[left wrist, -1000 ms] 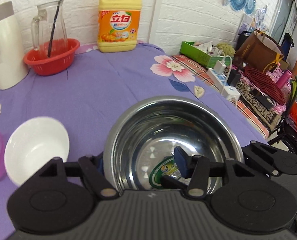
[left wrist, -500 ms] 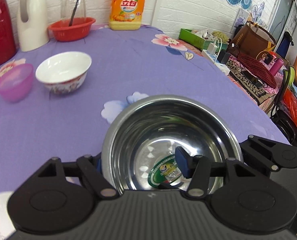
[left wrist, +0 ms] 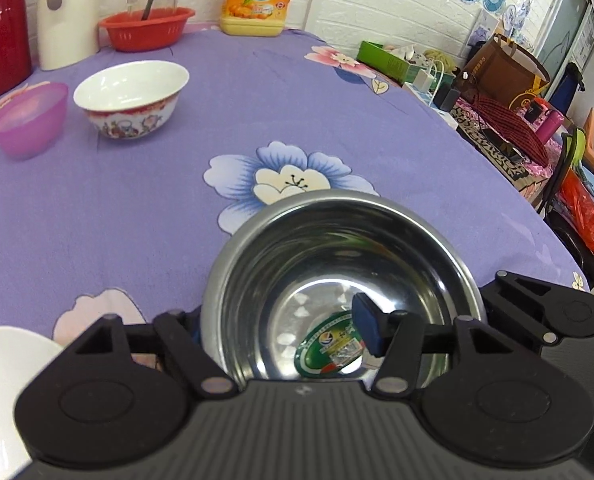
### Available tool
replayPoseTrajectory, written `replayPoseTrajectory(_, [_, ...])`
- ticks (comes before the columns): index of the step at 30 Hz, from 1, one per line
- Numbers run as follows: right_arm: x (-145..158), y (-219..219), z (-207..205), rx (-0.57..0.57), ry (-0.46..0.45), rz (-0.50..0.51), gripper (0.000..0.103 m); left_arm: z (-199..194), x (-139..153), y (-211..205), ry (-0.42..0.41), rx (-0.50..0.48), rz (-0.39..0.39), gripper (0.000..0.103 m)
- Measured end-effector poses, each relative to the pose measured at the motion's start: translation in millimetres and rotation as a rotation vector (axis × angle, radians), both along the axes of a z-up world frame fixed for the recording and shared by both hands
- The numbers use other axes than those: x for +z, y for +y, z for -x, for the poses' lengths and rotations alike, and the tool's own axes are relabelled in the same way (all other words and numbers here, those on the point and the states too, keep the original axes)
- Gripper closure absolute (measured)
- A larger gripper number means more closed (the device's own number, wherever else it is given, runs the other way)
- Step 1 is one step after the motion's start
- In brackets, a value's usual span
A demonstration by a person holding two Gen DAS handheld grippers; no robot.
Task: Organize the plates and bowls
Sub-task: 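Lower the steel bowl onto the cloth beside the plates and open both grippers, then move both grippers to the white floral bowl and close on its rim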
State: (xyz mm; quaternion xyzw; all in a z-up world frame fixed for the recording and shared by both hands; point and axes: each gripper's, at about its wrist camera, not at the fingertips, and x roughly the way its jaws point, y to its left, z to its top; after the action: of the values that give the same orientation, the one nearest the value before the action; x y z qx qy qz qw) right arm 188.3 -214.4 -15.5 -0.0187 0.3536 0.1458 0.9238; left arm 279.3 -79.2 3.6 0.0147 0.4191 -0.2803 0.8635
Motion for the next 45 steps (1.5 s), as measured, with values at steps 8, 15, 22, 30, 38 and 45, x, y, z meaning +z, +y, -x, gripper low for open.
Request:
replayPoseTrajectory(8, [4.7,-8.5,1.6,0.009,0.021,-0.094,0.000,0.9,19.1,9.8,-0.044,0.012,0.050,0.031])
replayPoseTrajectory(15, [29.0,-29.2,13.0,-0.035,-0.059,-0.163,0.000,-10.1,48.3,49.1,-0.110,0.124,0.108,0.031])
replayPoseTrajectory(22, [58.1,-33.2,-8.9,-0.017,-0.143,-0.133,0.000,-25.6,50.3,84.8,-0.084,0.240,0.177,0.031])
replayPoseTrajectory(30, [75.9,-20.4,-62.7,0.051,-0.166,-0.066,0.000,-50.3,42.4,106.6,-0.030,0.304,0.256,0.031])
replayPoseTrajectory(38, [79.3,-0.7,-140.4,0.092,-0.142,-0.047,0.000,-111.2,43.3,110.1,0.019,0.456,0.363,0.031])
replayPoseTrajectory(45, [59.2,13.0,-200.4,0.116,-0.096,0.020,0.000,-157.0,33.9,96.4,0.084,0.554,0.373,0.034])
